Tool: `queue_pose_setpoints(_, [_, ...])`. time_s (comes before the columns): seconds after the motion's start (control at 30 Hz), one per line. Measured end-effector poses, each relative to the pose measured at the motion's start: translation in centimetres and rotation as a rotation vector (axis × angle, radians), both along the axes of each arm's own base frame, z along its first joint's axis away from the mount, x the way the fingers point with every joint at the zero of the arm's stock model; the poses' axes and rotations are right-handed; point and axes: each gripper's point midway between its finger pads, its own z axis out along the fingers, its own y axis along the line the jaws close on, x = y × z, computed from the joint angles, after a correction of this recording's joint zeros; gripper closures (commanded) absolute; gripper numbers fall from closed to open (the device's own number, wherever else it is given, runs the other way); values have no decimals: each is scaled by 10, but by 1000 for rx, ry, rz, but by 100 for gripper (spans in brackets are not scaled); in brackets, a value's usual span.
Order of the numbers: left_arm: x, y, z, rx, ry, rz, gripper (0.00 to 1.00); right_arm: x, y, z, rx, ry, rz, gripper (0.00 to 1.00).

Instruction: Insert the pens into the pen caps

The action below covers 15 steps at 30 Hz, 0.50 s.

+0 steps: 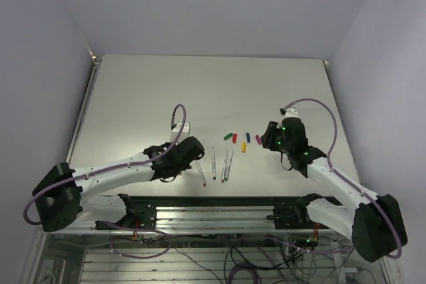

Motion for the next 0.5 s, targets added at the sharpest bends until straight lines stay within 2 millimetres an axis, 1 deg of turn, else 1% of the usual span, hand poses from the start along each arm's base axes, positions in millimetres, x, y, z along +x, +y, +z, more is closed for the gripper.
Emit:
queue_pose_setpoints(0.1, [8,-2,3,-22,-25,9,93,0,28,-1,-30,11,78,56])
queue_pose_setpoints(0.17, [15,-6,5,-56,-50,14,93,2,41,-3,-46,16,108,56])
queue_pose_setpoints(0.33, [27,-17,5,-166,-101,-10,93,2,61,-19,-85,50,148,61])
queue_pose_setpoints(0.5, [37,-34,11,-221,-141,-73,93,0,74,-32,-122,82,168,62])
